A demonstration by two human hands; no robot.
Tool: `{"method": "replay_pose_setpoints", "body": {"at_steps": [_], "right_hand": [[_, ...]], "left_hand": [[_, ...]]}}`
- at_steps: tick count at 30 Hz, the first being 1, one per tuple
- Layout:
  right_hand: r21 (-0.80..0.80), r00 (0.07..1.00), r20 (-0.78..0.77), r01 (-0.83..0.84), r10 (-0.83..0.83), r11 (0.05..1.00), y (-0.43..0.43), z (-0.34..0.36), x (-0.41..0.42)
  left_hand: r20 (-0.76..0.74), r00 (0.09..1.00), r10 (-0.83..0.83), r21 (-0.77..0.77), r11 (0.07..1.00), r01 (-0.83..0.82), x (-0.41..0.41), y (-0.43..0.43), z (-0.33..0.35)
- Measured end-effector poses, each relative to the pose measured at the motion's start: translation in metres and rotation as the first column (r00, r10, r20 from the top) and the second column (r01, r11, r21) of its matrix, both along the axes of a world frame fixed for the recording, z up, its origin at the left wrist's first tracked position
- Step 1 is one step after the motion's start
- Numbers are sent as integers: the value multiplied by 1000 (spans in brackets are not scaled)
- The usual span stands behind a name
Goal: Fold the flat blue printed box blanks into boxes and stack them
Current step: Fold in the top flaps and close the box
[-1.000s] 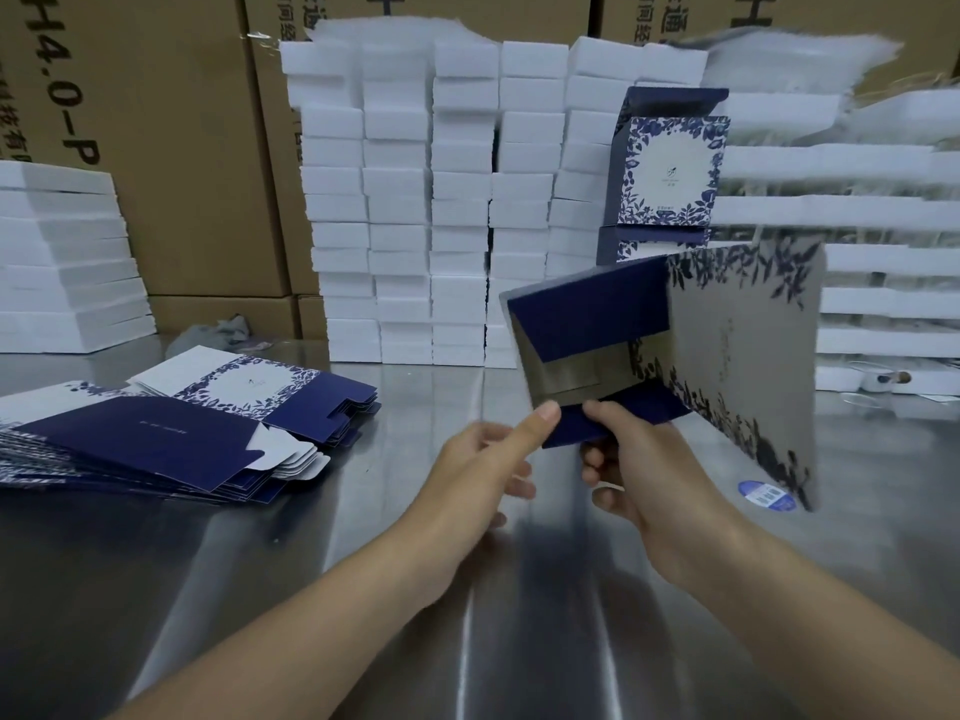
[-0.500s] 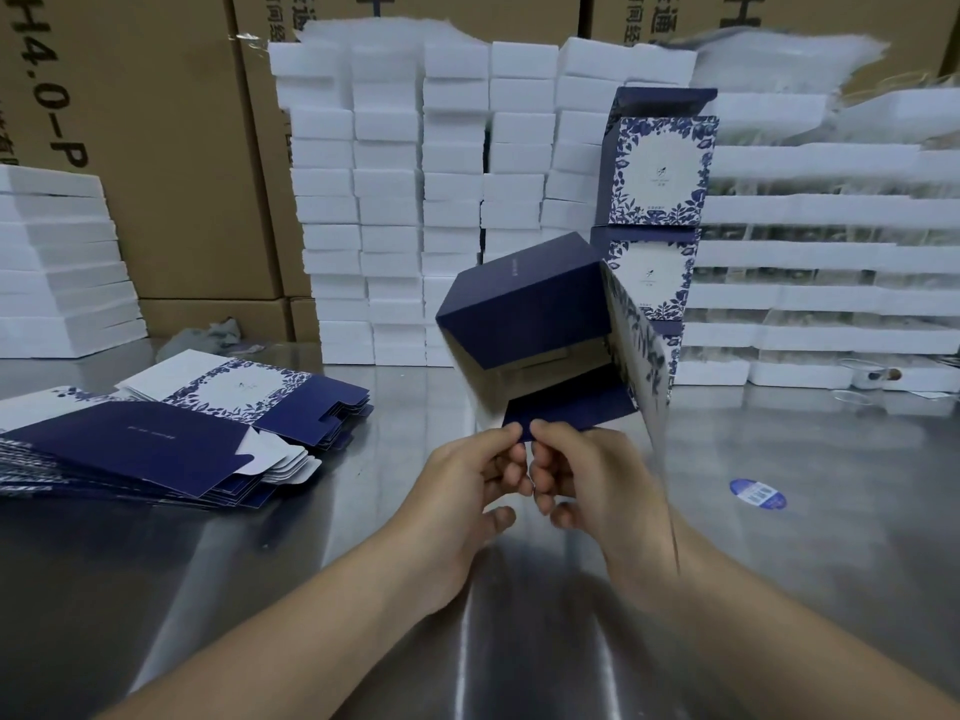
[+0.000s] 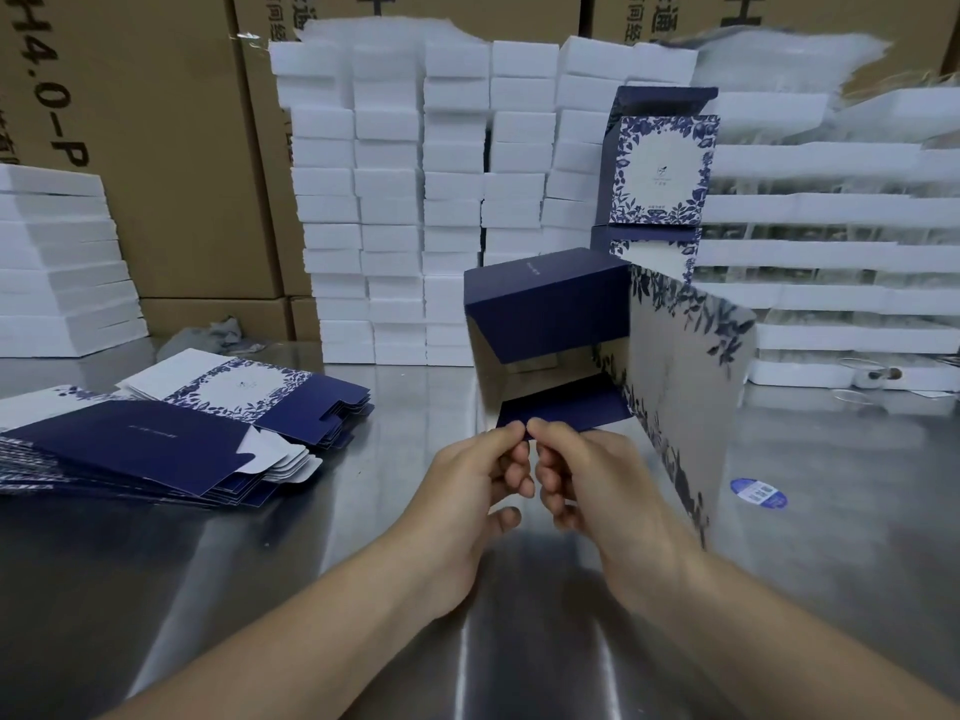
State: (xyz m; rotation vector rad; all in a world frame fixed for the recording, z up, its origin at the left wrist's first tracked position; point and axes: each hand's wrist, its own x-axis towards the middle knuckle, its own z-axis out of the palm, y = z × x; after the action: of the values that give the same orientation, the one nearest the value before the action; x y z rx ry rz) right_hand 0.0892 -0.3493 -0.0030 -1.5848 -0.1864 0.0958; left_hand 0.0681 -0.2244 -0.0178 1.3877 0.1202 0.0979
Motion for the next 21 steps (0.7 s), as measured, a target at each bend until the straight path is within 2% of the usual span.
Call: {"method": "replay_pose_setpoints", "body": {"at_steps": [4,8,13,17,21], "right_hand": [[81,996,-8,88,-88,993,-1,-5,5],[200,995,-28,102,-99,974,4,-8,8],[81,998,-2,61,-61,995,-1,-12,9],[-10,994,27,106,-106,994,-1,-12,14],[139,984,24,169,-174,976,-3,-17,21]], "left_hand": [[-32,999,27,-26,999,-28,3,2,-2],[-57,998,25,-54,998,-28,3,2,-3],[-74,997,22,-69,997,-28,6,3,-5],[-81,995,60,-89,994,-68,8,6,-5],[-88,993,74,-105,991,-83,10,6,-7]]}}
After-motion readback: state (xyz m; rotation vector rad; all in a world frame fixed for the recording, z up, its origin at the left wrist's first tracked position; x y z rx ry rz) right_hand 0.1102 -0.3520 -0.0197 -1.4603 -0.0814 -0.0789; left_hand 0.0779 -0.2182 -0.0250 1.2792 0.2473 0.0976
